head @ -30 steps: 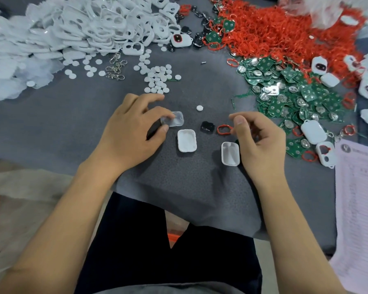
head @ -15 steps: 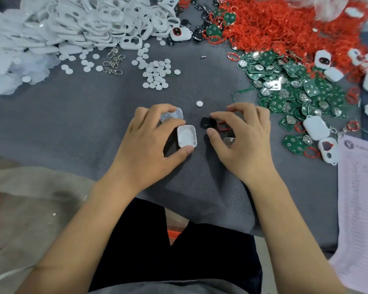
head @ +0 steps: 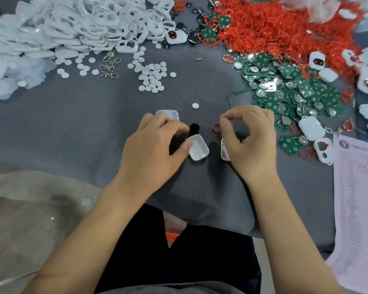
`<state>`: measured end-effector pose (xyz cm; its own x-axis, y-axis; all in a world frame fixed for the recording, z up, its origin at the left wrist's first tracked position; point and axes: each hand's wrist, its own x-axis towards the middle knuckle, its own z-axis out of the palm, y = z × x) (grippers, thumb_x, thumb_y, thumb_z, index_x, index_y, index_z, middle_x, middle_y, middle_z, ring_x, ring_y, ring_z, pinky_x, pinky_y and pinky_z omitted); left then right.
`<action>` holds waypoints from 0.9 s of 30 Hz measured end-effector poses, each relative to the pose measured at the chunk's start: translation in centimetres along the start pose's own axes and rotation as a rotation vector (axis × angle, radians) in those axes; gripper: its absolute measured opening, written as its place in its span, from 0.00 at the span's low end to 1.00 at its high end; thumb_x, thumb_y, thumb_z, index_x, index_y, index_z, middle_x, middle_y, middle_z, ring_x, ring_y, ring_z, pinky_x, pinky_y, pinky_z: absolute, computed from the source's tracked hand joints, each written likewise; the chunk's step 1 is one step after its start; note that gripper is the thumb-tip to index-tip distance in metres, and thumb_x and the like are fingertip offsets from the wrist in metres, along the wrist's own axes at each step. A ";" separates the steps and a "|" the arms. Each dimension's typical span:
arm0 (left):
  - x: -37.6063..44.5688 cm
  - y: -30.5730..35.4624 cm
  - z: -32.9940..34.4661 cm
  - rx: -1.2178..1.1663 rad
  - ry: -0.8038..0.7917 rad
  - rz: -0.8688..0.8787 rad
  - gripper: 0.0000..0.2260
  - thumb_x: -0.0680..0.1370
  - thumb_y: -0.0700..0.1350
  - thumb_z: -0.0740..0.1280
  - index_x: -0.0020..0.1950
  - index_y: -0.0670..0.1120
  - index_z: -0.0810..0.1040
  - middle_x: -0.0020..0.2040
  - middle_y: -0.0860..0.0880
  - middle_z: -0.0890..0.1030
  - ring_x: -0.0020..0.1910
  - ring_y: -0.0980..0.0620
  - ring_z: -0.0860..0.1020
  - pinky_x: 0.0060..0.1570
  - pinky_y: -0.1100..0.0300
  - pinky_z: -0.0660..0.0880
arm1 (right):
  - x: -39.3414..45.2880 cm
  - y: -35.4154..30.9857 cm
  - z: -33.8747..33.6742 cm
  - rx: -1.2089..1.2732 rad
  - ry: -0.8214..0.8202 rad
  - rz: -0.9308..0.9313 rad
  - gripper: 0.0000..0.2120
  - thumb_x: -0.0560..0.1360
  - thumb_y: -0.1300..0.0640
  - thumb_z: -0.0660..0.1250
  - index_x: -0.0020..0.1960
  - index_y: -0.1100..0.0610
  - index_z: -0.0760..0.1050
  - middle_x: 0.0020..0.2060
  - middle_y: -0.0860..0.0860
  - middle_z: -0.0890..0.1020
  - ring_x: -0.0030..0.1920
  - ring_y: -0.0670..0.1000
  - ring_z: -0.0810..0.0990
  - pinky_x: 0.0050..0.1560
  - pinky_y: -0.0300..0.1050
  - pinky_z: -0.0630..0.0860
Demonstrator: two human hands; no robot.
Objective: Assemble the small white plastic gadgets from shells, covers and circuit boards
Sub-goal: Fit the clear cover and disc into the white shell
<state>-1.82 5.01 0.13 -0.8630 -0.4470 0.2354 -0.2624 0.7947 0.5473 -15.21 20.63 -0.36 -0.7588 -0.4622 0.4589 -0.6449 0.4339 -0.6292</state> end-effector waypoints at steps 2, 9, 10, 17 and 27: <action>0.1 0.2 0.3 0.067 0.024 -0.016 0.14 0.79 0.53 0.69 0.63 0.50 0.82 0.58 0.52 0.77 0.57 0.50 0.71 0.40 0.57 0.71 | -0.1 0.0 -0.2 0.005 0.090 0.052 0.04 0.78 0.60 0.69 0.47 0.54 0.81 0.45 0.41 0.79 0.50 0.43 0.71 0.56 0.48 0.71; 0.5 1.8 1.2 0.021 0.060 0.080 0.11 0.80 0.48 0.68 0.60 0.46 0.82 0.54 0.49 0.78 0.56 0.46 0.72 0.55 0.54 0.72 | -0.1 0.7 -0.2 -0.184 0.015 0.165 0.07 0.78 0.51 0.73 0.53 0.51 0.86 0.47 0.50 0.82 0.54 0.58 0.75 0.55 0.46 0.66; 0.6 2.1 1.1 0.005 0.060 0.093 0.11 0.80 0.48 0.69 0.60 0.47 0.82 0.54 0.50 0.78 0.55 0.46 0.72 0.54 0.53 0.72 | -0.1 0.7 0.0 -0.210 -0.009 0.171 0.06 0.77 0.50 0.74 0.53 0.49 0.86 0.47 0.49 0.81 0.55 0.58 0.74 0.54 0.46 0.63; 1.4 4.6 1.5 0.069 -0.205 0.399 0.16 0.76 0.57 0.74 0.59 0.49 0.83 0.51 0.51 0.80 0.52 0.46 0.74 0.51 0.51 0.71 | -0.1 1.3 -0.4 -0.072 0.173 0.193 0.07 0.83 0.56 0.64 0.52 0.56 0.80 0.49 0.49 0.81 0.53 0.54 0.75 0.56 0.50 0.71; 2.5 5.5 2.0 -0.341 -0.122 0.210 0.07 0.87 0.45 0.60 0.54 0.43 0.73 0.64 0.49 0.78 0.57 0.47 0.80 0.55 0.49 0.76 | 0.2 0.2 -1.6 0.356 0.401 0.321 0.05 0.84 0.65 0.61 0.57 0.57 0.72 0.37 0.56 0.80 0.36 0.45 0.75 0.42 0.32 0.69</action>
<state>-6.35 9.12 2.12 -0.9327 -0.2213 0.2847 0.0653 0.6727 0.7370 -15.60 21.88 0.63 -0.9295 0.0048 0.3688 -0.3615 0.1869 -0.9135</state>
